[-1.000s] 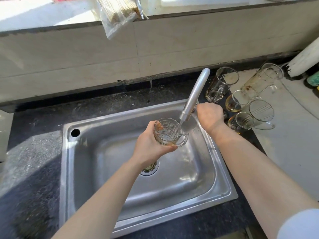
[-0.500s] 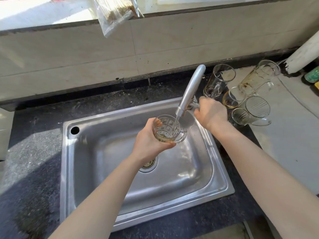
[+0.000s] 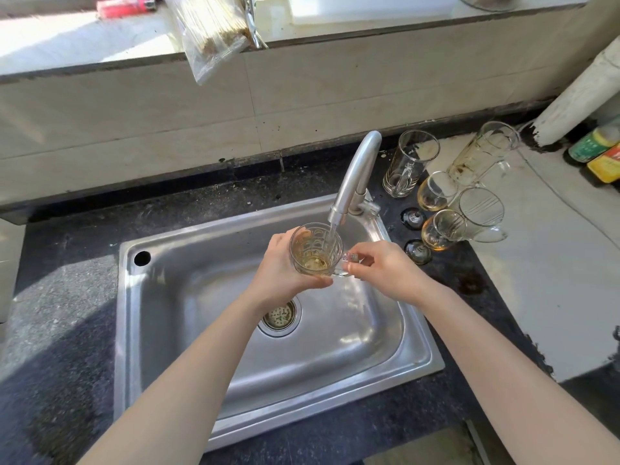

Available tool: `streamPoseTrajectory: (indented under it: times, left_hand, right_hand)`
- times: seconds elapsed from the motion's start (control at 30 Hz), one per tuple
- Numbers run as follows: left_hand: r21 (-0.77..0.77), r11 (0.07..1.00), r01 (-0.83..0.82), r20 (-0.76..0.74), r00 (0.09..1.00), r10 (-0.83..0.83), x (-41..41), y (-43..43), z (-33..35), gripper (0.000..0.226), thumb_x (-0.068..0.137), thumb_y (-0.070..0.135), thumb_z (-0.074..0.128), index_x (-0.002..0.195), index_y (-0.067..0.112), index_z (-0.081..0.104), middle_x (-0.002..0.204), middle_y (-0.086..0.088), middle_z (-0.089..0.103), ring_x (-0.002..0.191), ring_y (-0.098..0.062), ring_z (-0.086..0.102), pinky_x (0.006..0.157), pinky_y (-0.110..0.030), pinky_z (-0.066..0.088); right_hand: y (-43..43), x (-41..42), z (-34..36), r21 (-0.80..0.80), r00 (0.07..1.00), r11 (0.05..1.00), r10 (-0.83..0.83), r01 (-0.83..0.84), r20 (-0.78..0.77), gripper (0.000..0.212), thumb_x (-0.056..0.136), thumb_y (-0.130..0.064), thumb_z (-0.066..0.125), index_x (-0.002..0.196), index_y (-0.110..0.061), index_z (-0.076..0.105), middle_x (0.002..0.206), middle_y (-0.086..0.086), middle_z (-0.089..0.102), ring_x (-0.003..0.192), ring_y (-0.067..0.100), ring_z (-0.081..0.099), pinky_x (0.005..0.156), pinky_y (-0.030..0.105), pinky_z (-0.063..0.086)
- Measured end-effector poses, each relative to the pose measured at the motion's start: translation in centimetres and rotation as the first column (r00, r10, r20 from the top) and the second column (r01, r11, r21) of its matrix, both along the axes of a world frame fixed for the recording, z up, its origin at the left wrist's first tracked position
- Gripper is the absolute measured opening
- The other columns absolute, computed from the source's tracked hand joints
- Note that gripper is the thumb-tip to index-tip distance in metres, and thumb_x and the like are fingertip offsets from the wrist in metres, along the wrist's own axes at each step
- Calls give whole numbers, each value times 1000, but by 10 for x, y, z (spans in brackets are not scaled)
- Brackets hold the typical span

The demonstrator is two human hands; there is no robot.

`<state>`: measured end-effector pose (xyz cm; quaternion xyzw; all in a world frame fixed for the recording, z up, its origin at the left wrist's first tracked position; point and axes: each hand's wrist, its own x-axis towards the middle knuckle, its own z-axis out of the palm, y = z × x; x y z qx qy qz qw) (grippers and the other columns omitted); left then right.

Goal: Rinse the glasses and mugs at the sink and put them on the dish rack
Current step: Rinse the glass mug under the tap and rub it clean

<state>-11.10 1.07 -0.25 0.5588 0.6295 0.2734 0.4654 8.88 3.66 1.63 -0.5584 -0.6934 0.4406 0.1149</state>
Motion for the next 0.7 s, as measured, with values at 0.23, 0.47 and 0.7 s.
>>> streamPoseTrajectory:
  times: [0.23, 0.47, 0.7]
  left_hand:
    - [-112, 993, 22, -85, 996, -32, -10, -1, 3, 88, 60, 23, 88, 134, 33, 42, 127, 7, 44, 121, -13, 35, 102, -30, 32]
    - [-123, 987, -100, -17, 995, 98, -23, -11, 6, 58, 78, -1, 62, 132, 20, 53, 117, 8, 62, 119, -12, 48, 93, -26, 37]
    - [-141, 969, -205, 16, 978, 209, -20, -14, 1, 35, 88, 5, 54, 119, 17, 64, 112, 6, 66, 110, -11, 57, 90, -20, 37]
  right_hand:
    - [-12, -4, -16, 106, 996, 994, -19, 10, 85, 27, 93, -21, 59, 67, -19, 52, 61, -6, 50, 64, 17, 48, 60, 27, 34]
    - [-19, 0, -28, 138, 987, 990, -64, 44, 146, 29, 93, -21, 58, 67, -15, 47, 59, -6, 48, 66, 22, 48, 63, 34, 35]
    - [-23, -1, -35, 135, 980, 990, -70, 45, 187, 19, 93, -25, 59, 82, -9, 62, 71, 5, 60, 73, 27, 54, 66, 36, 41]
